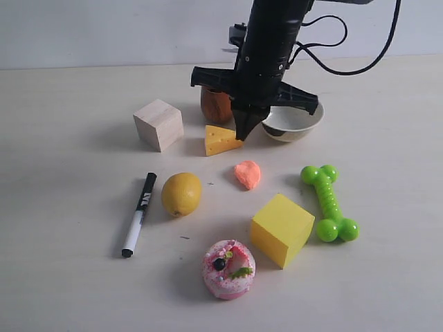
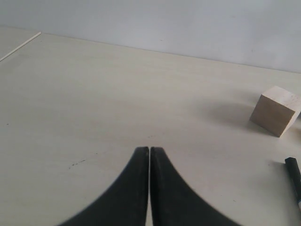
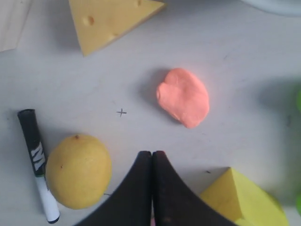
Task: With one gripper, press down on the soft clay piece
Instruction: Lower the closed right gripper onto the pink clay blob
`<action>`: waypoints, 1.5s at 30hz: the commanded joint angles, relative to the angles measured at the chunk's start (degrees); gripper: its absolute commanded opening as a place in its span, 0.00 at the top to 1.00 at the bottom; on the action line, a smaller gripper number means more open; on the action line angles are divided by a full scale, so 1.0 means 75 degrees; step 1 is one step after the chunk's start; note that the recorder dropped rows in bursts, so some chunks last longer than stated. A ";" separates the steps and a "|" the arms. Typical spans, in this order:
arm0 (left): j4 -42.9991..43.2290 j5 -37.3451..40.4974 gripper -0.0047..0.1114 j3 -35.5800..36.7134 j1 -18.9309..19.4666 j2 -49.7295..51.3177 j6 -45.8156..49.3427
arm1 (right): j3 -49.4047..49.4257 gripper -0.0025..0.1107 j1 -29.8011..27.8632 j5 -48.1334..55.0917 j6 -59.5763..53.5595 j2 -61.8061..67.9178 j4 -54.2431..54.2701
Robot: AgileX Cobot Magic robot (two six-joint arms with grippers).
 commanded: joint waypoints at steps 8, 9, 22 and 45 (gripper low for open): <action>-0.0038 -0.0029 0.93 0.0025 0.0004 -0.0048 0.0008 | -0.0050 0.98 0.0015 0.0028 0.0043 0.0554 -0.0345; -0.0038 -0.0029 0.93 0.0025 0.0004 -0.0048 0.0008 | -0.0050 0.98 0.0015 0.0028 0.0043 0.0554 -0.0436; -0.0038 -0.0029 0.93 0.0025 0.0004 -0.0048 0.0008 | -0.0050 0.98 0.0015 0.0028 0.0031 0.0854 -0.0642; -0.0038 -0.0029 0.93 0.0025 0.0004 -0.0048 0.0008 | -0.0050 0.98 0.0180 -0.0174 -0.0104 0.1111 -0.0818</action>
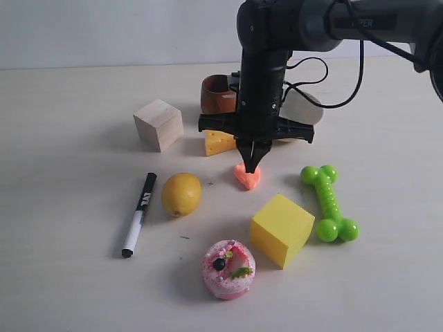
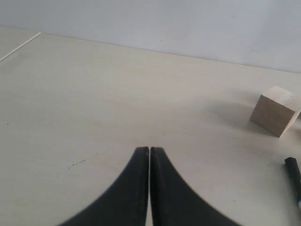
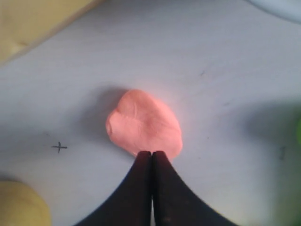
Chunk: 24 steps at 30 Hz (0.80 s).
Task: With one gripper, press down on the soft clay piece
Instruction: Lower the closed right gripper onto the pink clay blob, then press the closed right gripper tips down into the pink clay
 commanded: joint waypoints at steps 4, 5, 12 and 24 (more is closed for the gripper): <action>-0.0038 -0.0029 0.93 0.0025 0.0004 -0.0048 0.0008 | -0.0050 0.98 0.0115 -0.0093 0.0061 -0.0003 -0.0297; -0.0038 -0.0029 0.93 0.0025 0.0004 -0.0048 0.0008 | -0.0050 0.98 0.0115 -0.0107 0.0064 -0.0003 -0.0297; -0.0038 -0.0029 0.93 0.0025 0.0004 -0.0048 0.0008 | -0.0050 0.98 0.0115 -0.0263 0.0064 -0.0003 -0.0339; -0.0038 -0.0029 0.93 0.0025 0.0004 -0.0048 0.0008 | -0.0050 0.98 0.0115 -0.0430 0.0064 0.0084 -0.0489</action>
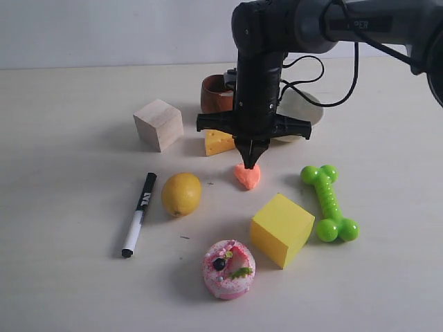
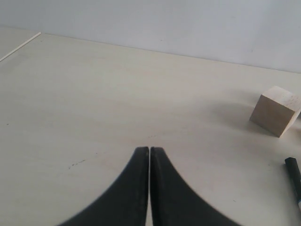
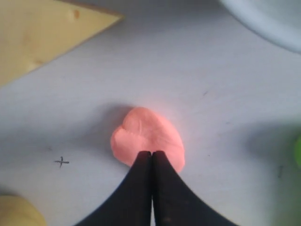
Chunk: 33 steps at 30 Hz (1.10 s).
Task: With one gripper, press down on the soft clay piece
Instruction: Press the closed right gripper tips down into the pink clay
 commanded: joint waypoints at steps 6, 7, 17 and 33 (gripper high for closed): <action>-0.0038 -0.0029 0.93 0.0025 0.0004 -0.0048 0.0008 | -0.0050 0.98 0.0007 -0.0235 -0.0053 0.0226 -0.0098; -0.0038 -0.0029 0.93 0.0025 0.0004 -0.0048 0.0008 | -0.0050 0.98 0.0007 -0.0235 -0.0053 0.0243 -0.0098; -0.0038 -0.0029 0.93 0.0025 0.0004 -0.0048 0.0008 | -0.0050 0.98 0.0007 -0.0190 -0.0053 0.0346 -0.0088; -0.0038 -0.0029 0.93 0.0025 0.0004 -0.0048 0.0008 | -0.0050 0.98 0.0007 -0.0120 -0.0169 0.0619 0.0081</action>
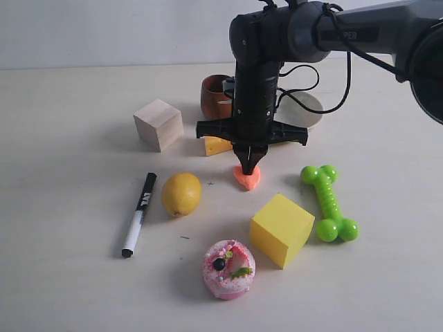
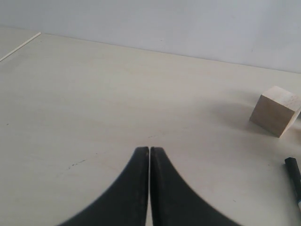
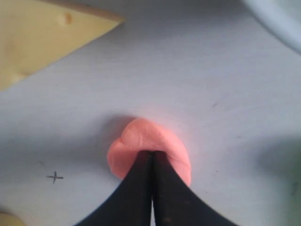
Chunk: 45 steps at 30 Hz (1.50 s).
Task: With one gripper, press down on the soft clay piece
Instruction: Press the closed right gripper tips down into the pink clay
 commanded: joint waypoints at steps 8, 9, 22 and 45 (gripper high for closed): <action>-0.0038 -0.0029 0.93 0.0025 0.0004 -0.0048 0.0008 | 0.0317 0.98 0.0007 -0.0110 -0.0081 0.0245 0.0035; -0.0038 -0.0029 0.93 0.0025 0.0004 -0.0048 0.0008 | 0.0317 0.98 0.0007 -0.0110 -0.0081 0.0245 0.0035; -0.0038 -0.0029 0.93 0.0025 0.0004 -0.0048 0.0008 | 0.0316 0.98 0.0007 -0.0231 -0.0081 0.0259 0.0002; -0.0038 -0.0029 0.93 0.0025 0.0004 -0.0048 0.0008 | 0.0316 0.98 0.0007 -0.0248 -0.0217 0.0520 0.0036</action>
